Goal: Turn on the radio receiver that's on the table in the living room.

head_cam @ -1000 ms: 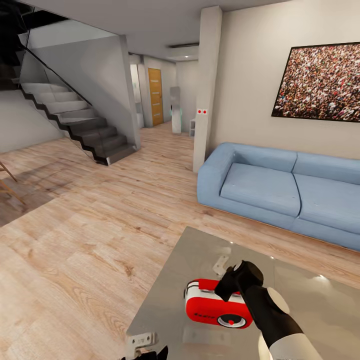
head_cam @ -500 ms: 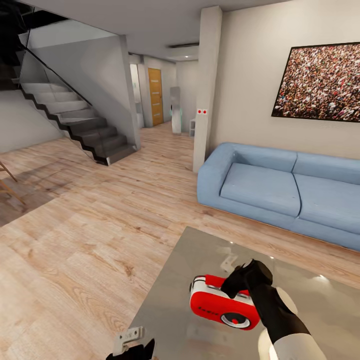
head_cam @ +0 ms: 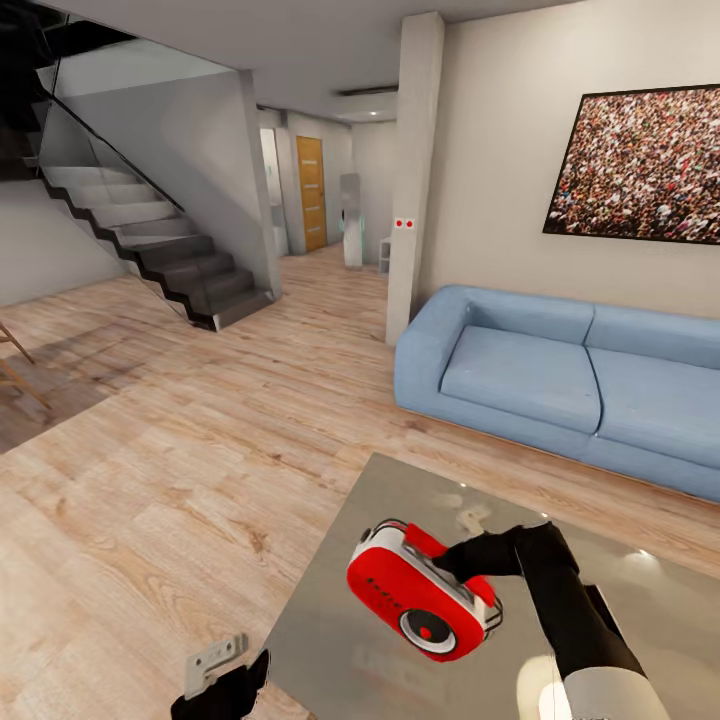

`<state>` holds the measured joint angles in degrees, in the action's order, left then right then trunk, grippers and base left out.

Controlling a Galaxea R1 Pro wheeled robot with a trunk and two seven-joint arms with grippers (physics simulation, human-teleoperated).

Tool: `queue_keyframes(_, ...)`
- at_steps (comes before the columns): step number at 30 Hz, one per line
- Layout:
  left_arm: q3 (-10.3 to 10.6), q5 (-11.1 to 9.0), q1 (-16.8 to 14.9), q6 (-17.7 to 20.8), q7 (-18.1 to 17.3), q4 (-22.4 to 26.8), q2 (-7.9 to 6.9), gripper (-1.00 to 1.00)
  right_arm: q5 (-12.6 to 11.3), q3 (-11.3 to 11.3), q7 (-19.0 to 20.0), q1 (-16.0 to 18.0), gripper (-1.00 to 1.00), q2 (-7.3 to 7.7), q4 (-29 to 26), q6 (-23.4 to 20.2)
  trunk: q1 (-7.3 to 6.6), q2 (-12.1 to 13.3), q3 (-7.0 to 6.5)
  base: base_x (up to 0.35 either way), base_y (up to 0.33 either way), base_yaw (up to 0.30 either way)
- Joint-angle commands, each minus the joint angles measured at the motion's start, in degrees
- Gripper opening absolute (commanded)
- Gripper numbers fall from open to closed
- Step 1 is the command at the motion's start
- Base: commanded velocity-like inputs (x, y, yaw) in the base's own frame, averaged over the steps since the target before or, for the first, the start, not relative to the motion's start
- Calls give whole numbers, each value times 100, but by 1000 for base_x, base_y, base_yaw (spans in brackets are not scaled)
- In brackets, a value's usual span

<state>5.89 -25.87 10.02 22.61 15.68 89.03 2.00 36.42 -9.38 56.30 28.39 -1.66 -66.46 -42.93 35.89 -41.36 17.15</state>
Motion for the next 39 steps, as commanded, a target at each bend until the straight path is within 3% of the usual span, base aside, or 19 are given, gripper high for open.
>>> queue_keyframes(1, -18, -3, 0, -9, -1, 0, 1, 100, -83, -44, 136, 0, -100, -1, 4, -13, 0, 0, 0, 0, 0, 0)
queue_keyframes(7, -51, -5, 0, -39, -14, 0, 8, 100, -225, -126, 485, 0, -100, -1, 10, -11, 0, 0, 0, 0, 0, 0)
queue_keyframes(14, -45, -5, 0, -195, -49, 0, 6, 100, -1017, -210, 505, 0, -100, -1, 11, -5, 0, 0, 0, 0, 0, 0)
queue_keyframes(21, -38, -5, 0, -538, -62, 6, 59, 100, -1203, -243, 696, 0, -100, 7, 2, 33, 0, 0, 0, 0, 0, 0)
queue_keyframes(31, -36, -5, -9, -573, -56, 4, 71, 100, -1781, -301, 954, 0, -100, 34, -16, 75, 0, 0, 0, 0, 0, 0)
queue_keyframes(39, -36, -5, -9, -573, -56, 5, 72, 100, -1830, -275, 1029, 0, -100, 32, -17, 106, 0, 0, 0, 0, 0, 0)
